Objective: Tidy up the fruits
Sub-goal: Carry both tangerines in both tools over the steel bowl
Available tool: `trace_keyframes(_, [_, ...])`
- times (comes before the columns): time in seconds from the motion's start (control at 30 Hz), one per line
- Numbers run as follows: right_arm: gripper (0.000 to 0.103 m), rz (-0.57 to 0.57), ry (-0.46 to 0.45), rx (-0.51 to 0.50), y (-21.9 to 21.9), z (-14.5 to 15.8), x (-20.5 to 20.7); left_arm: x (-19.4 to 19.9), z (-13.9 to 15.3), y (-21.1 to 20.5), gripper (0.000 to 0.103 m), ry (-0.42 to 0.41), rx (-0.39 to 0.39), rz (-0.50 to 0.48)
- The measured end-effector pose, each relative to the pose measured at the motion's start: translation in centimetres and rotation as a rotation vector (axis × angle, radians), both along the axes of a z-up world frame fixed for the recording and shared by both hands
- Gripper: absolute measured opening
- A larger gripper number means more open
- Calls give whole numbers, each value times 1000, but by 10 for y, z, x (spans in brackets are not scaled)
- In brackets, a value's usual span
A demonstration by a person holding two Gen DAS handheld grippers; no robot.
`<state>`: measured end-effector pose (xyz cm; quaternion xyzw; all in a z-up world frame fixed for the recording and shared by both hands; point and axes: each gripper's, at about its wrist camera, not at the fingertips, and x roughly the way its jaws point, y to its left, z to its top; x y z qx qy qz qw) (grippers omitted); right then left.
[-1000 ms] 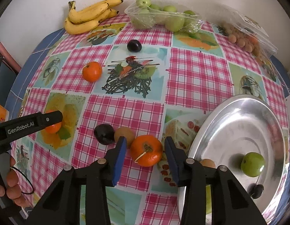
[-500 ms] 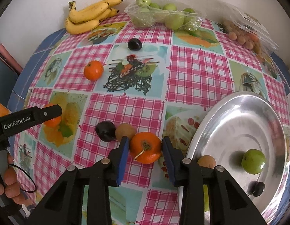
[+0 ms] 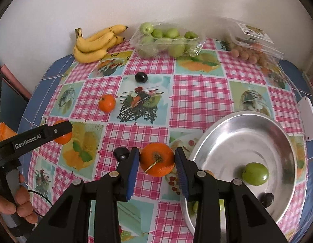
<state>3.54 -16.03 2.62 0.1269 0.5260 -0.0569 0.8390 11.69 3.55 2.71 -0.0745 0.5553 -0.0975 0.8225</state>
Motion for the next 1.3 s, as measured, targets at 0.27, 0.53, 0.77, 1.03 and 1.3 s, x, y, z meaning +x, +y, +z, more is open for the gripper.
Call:
trace_keyframes(0.27, [38,-72,17,10,-27,-1,-10,-6,5,-27,43,0,-6,-56])
trace_keyframes(0.53, [38,-186,36,25,-71,-6,-27,-24,7,-76,43,4,-7,-164])
trace_keyframes(0.77, [38,-299,46,22,-110,-8,-50,-50,10,-130,43,-12,1,-311])
trace_keyframes(1.03, [37,-428,48,-5,-151,-5,-77,-87,16,-189,43,-74,22,-504])
trace_keyframes(1.3, [37,-469,41,11,-170,-3,-93,-107,5,-220,43,-89,43,-598])
